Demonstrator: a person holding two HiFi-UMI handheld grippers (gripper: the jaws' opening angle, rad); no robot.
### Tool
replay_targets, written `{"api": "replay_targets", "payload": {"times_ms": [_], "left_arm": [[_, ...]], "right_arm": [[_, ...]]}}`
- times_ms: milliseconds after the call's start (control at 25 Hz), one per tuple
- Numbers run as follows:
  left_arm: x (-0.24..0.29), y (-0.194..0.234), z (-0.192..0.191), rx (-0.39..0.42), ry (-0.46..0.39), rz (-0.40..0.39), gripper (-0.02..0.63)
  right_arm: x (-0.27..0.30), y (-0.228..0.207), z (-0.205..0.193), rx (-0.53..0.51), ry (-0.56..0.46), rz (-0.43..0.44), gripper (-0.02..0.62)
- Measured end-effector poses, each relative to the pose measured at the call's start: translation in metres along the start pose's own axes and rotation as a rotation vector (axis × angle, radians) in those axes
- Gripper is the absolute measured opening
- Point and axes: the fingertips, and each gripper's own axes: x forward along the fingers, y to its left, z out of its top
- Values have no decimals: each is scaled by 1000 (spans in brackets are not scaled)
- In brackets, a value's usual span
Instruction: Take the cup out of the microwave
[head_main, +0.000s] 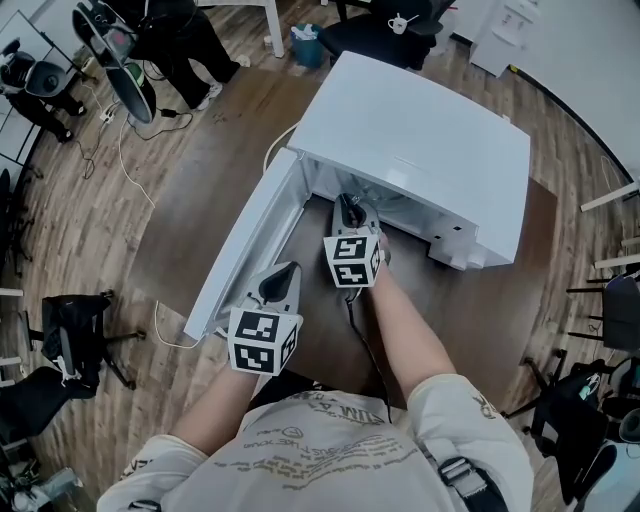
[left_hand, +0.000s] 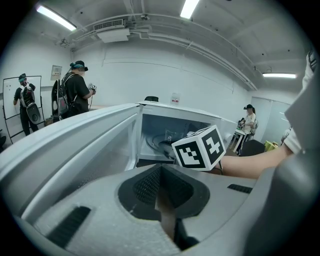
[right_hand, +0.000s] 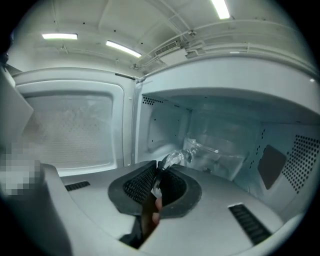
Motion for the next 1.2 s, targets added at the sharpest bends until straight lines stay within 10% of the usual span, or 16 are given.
{"api": "replay_targets", "payload": {"times_ms": [1200], "left_arm": [[-27,-67,28,97,-109,-249,14]], "right_arm": [[-226,14,39,171,-124,-200,25]]}}
